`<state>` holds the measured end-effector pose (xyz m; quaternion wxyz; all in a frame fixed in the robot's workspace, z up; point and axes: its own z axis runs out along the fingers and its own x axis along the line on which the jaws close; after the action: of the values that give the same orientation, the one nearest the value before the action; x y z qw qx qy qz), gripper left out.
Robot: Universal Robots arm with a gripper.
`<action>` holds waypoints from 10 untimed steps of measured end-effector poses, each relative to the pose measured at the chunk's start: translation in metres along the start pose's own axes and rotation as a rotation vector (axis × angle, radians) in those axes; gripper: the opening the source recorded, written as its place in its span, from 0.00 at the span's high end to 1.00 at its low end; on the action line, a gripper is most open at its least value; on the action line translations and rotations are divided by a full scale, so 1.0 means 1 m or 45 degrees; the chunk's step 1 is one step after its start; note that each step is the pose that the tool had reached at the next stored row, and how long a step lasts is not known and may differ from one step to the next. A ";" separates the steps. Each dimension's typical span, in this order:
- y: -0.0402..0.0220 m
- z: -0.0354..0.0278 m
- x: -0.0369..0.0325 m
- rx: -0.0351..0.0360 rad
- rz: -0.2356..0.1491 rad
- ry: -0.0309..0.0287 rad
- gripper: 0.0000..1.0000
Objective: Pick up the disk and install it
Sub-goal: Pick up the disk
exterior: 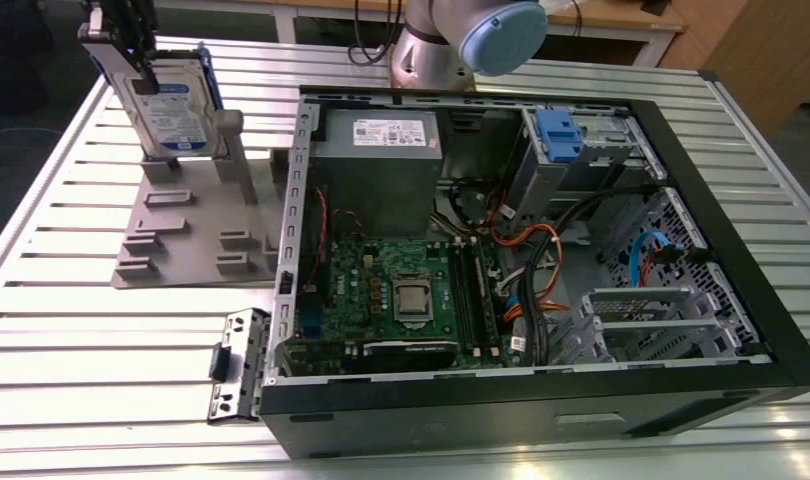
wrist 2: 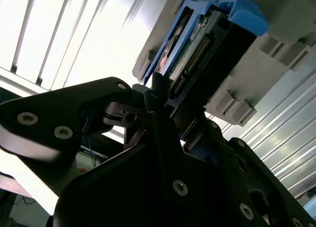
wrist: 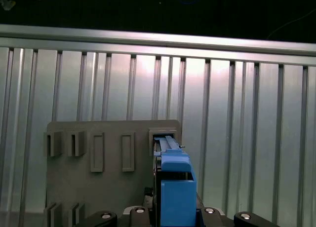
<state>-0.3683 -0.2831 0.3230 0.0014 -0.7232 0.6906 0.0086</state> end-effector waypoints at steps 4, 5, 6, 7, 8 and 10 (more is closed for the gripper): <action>0.0000 -0.0034 0.0000 -0.0001 0.000 0.0000 0.64; 0.0001 -0.0042 -0.0001 -0.0001 0.000 0.0000 0.64; 0.0001 -0.0049 -0.0001 -0.0001 0.000 0.0000 0.64; 0.0001 -0.0055 -0.0001 0.0000 0.000 0.0000 0.64; 0.0001 -0.0063 -0.0001 -0.0001 0.000 0.0000 0.64; 0.0001 -0.0075 -0.0001 0.0000 0.000 0.0000 0.64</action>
<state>-0.3683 -0.2831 0.3305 0.0014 -0.7232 0.6906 0.0086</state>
